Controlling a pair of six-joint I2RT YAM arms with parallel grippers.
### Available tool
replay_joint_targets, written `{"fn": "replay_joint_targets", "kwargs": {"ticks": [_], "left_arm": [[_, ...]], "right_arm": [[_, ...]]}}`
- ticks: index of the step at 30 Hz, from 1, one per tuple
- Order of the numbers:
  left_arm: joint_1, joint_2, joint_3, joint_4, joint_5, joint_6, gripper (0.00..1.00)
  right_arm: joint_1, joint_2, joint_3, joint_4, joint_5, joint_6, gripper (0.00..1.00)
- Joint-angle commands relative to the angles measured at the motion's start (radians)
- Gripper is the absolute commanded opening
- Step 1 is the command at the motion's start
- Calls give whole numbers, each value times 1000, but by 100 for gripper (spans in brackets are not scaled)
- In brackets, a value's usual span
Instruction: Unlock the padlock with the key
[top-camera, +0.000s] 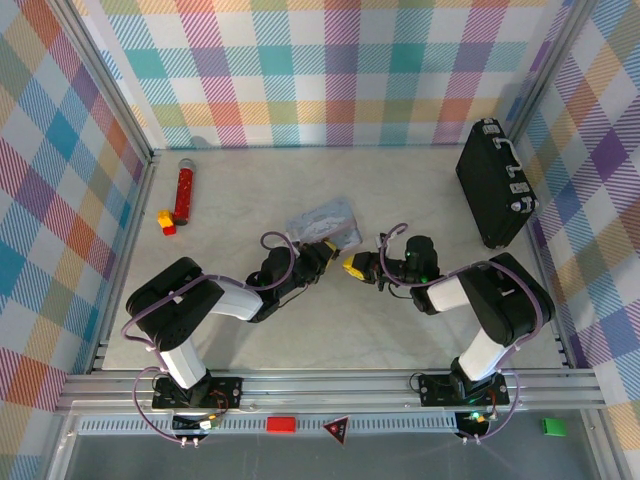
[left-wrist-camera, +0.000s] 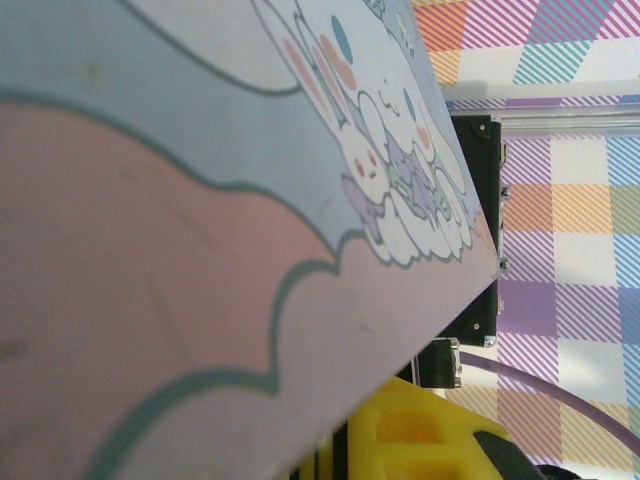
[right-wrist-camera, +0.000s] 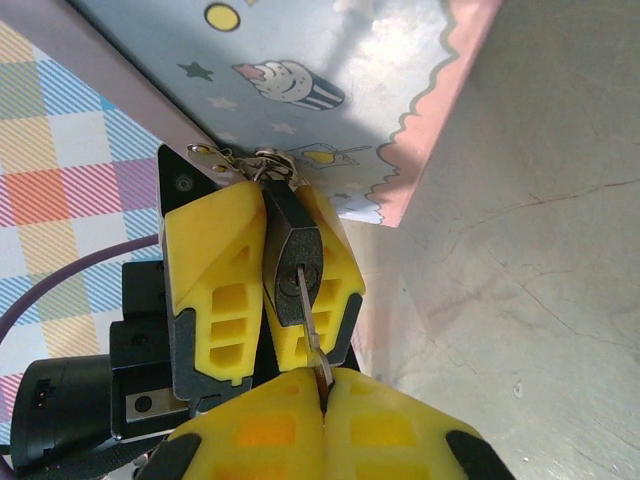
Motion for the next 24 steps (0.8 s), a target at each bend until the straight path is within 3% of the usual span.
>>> {"fn": "replay_joint_targets", "kwargs": {"ticks": [1, 24], "left_arm": [[-65, -33, 16, 66, 170, 4, 3], [-84, -38, 107, -83, 230, 73, 2]], "right_arm": [[-18, -13, 45, 40, 28, -34, 0], [-78, -38, 64, -16, -9, -58, 0]]}}
